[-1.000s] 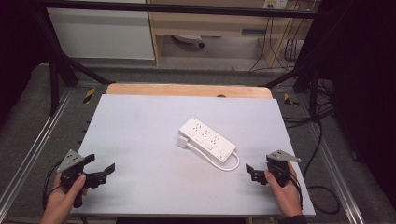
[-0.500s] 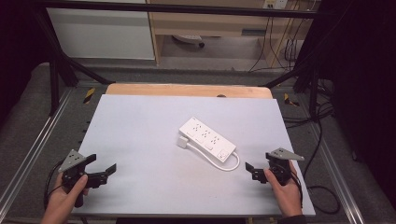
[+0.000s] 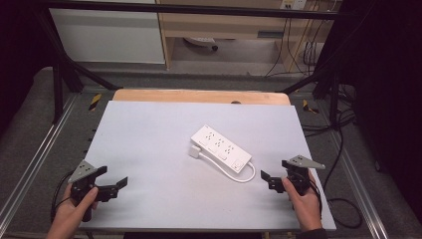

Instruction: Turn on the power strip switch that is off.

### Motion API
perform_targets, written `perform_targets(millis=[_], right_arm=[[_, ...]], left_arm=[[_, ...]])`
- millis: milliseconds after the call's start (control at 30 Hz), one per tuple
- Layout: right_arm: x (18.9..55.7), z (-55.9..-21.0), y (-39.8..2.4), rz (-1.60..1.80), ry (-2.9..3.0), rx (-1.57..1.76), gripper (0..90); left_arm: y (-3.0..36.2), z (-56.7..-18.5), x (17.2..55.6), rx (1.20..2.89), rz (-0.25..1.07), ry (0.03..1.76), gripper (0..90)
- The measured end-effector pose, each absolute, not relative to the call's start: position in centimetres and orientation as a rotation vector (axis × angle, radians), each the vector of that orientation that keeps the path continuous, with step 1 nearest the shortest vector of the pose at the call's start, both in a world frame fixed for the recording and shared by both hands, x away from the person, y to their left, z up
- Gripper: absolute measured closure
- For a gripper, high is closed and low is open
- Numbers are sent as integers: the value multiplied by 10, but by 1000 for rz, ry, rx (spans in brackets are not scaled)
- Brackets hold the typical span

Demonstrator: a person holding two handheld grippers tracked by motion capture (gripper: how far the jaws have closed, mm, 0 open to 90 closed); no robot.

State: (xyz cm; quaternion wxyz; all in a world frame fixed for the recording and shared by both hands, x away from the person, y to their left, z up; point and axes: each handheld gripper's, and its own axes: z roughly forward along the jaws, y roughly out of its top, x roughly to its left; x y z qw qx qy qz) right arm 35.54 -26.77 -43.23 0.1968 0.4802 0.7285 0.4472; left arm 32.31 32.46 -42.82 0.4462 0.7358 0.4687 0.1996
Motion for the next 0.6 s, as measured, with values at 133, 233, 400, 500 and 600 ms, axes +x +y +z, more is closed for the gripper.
perform_targets(millis=[133, 233, 400, 500, 600], right_arm=[[359, -428, -265, 1276, 2030, 1330, 30], [363, -420, -261, 1296, 2028, 1307, 29], [367, -411, -257, 1315, 2038, 1270, 29], [370, -406, -254, 1331, 2039, 1263, 27], [371, -402, -252, 1352, 2029, 1267, 25]], left_arm=[[324, -429, 324, 1827, 487, 1165, 74], [324, -430, 325, 1831, 479, 1167, 74], [325, -431, 324, 1821, 481, 1174, 74], [325, -431, 324, 1822, 481, 1174, 74], [325, -431, 324, 1823, 479, 1173, 74]])
